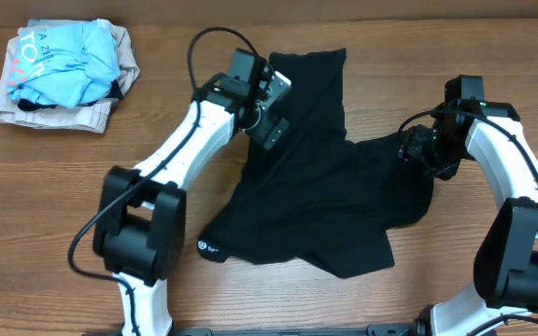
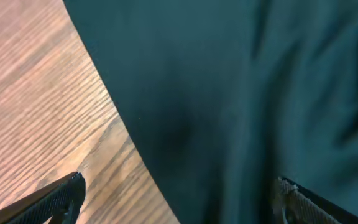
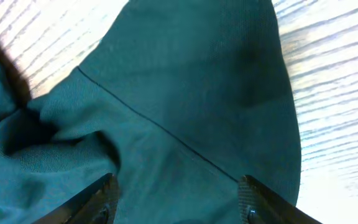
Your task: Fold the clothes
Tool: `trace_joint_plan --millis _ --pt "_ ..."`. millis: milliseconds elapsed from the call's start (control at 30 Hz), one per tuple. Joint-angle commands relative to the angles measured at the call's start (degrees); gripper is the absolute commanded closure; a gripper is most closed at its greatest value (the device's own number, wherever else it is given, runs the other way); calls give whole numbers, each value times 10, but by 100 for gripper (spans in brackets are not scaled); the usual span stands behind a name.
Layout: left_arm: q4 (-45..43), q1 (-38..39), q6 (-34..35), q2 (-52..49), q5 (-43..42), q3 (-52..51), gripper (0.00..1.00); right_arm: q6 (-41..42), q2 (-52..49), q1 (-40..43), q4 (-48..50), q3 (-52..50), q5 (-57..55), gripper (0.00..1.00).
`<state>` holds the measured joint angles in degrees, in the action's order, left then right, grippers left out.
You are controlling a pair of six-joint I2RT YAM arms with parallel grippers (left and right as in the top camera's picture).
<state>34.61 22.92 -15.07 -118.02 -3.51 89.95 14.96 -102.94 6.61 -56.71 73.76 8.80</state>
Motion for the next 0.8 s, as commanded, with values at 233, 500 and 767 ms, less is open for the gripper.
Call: trace_joint_plan --millis 233,500,767 --pt "-3 7 51 -71 101 9 1 1 1 -2 7 -3 2 35" --pt "46 -6 132 -83 195 9 0 1 1 -2 12 -3 2 33" --pt "203 -74 253 -83 275 9 0 1 1 -2 35 -3 2 31"
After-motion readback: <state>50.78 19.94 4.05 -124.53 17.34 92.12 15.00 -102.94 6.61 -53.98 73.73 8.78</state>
